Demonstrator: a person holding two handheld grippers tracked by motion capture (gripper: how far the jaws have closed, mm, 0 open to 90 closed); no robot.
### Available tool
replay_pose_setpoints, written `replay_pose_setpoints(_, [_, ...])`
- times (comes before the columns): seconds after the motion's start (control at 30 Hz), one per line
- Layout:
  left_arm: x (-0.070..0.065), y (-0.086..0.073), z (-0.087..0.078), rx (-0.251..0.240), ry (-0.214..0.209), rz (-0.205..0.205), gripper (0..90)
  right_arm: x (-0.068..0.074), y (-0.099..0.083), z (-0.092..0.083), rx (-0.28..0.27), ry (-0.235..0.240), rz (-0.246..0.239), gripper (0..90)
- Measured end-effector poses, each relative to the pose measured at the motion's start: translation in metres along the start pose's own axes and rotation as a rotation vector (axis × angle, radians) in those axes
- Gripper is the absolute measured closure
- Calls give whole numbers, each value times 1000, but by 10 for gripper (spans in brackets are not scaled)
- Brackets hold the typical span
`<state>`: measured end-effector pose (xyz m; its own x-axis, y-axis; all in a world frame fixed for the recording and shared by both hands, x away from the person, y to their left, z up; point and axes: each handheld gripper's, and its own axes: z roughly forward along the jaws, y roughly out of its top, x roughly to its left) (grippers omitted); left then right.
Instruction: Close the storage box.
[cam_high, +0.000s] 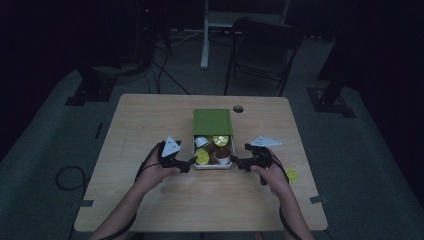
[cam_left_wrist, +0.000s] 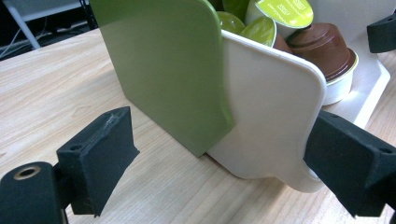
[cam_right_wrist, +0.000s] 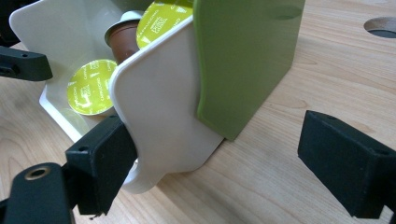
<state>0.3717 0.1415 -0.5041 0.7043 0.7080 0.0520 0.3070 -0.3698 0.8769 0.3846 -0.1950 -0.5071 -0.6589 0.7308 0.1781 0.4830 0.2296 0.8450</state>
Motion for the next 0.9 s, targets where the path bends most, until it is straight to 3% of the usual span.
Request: replay_pose_setpoints(0.9, [12, 5, 12, -2, 22, -19, 106, -10, 10, 11, 5, -31, 29, 119])
